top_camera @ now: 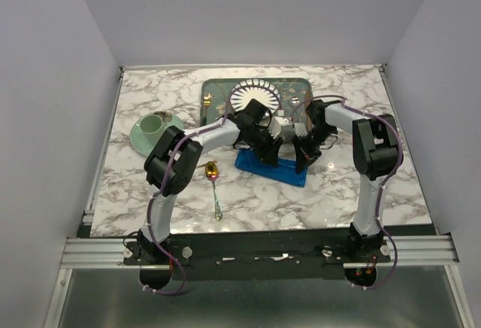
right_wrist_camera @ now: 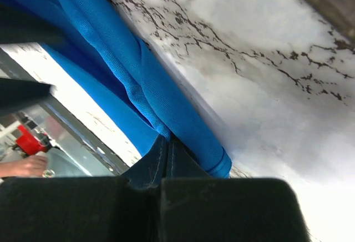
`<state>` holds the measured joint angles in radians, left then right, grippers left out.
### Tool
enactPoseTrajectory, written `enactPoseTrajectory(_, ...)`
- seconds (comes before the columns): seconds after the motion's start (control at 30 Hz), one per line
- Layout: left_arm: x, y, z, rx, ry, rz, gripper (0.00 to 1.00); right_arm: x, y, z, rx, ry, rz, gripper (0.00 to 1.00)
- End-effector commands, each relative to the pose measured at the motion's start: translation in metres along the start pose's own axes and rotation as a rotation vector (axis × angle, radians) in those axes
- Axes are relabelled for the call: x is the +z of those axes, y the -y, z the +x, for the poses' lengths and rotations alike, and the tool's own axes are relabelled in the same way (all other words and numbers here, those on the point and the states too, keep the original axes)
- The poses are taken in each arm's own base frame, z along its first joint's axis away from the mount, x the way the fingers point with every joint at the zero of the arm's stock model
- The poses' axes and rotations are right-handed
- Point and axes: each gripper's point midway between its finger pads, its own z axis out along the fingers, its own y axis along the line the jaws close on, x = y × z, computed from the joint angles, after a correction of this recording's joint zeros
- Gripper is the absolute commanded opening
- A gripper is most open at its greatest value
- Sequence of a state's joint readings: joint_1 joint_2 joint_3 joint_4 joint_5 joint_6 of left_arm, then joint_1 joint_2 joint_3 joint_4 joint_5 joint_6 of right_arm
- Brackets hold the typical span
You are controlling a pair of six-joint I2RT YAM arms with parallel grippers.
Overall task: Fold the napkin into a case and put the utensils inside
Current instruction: Stuff the top corner of the smaller-rectangle-folded napkin into the folded napkin.
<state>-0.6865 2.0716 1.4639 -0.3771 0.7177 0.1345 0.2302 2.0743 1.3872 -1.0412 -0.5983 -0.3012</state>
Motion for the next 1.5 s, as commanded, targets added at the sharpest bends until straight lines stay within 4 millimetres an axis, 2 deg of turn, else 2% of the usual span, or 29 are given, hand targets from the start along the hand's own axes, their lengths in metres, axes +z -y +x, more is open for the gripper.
enactPoseTrajectory(0.0, -0.044, -0.015, -0.008, 0.002, 0.017, -0.121, 0.52, -0.001, 0.009, 0.003, -0.086, -0.036, 0.086, 0.01)
enactPoseTrajectory(0.23, -0.045, -0.019, 0.046, -0.024, -0.161, -0.129, 0.52, 0.001, -0.001, 0.01, -0.174, -0.085, 0.084, 0.01)
enactPoseTrajectory(0.4, -0.045, 0.001, 0.067, -0.087, -0.207, -0.049, 0.45, 0.005, -0.011, 0.027, -0.2, -0.125, 0.05, 0.01)
enactPoseTrajectory(0.43, -0.049, 0.007, 0.067, -0.086, -0.195, -0.038, 0.43, 0.002, -0.017, 0.031, -0.201, -0.125, 0.027, 0.01)
enactPoseTrajectory(0.47, -0.05, 0.012, 0.075, -0.098, -0.207, -0.027, 0.41, 0.002, -0.021, 0.035, -0.209, -0.13, 0.014, 0.01)
enactPoseTrajectory(0.53, -0.056, 0.021, 0.072, -0.085, -0.18, -0.013, 0.38, 0.002, -0.032, 0.044, -0.197, -0.139, -0.037, 0.01)
enactPoseTrajectory(0.57, -0.057, 0.025, 0.077, -0.088, -0.18, -0.002, 0.37, -0.001, -0.037, 0.046, -0.201, -0.132, -0.049, 0.01)
enactPoseTrajectory(0.67, -0.063, 0.032, 0.072, -0.042, -0.14, -0.002, 0.37, -0.007, -0.051, 0.043, -0.202, -0.099, -0.097, 0.01)
enactPoseTrajectory(0.8, -0.069, 0.026, 0.055, 0.062, -0.079, -0.043, 0.49, -0.012, -0.061, 0.03, -0.19, -0.066, -0.13, 0.01)
enactPoseTrajectory(0.93, -0.076, 0.025, 0.034, 0.175, -0.016, -0.073, 0.55, -0.005, -0.052, 0.021, -0.161, -0.076, -0.118, 0.01)
enactPoseTrajectory(1.1, -0.072, 0.019, 0.032, 0.221, -0.031, -0.101, 0.58, 0.011, -0.035, 0.019, -0.094, -0.11, -0.08, 0.01)
enactPoseTrajectory(1.17, -0.07, 0.025, 0.03, 0.22, -0.019, -0.071, 0.58, 0.017, -0.025, 0.017, -0.059, -0.122, -0.049, 0.01)
enactPoseTrajectory(1.27, -0.069, 0.041, 0.029, 0.201, 0.006, -0.004, 0.53, 0.023, -0.017, 0.014, -0.015, -0.132, -0.022, 0.01)
enactPoseTrajectory(1.37, -0.064, 0.053, 0.033, 0.159, 0.004, 0.041, 0.41, 0.027, -0.015, 0.011, 0.032, -0.138, -0.026, 0.01)
enactPoseTrajectory(1.4, -0.062, 0.054, 0.038, 0.141, -0.006, 0.048, 0.36, 0.028, -0.014, 0.011, 0.042, -0.138, -0.026, 0.01)
enactPoseTrajectory(1.47, -0.055, 0.054, 0.039, 0.09, -0.002, 0.046, 0.35, 0.031, -0.012, 0.013, 0.069, -0.144, -0.025, 0.01)
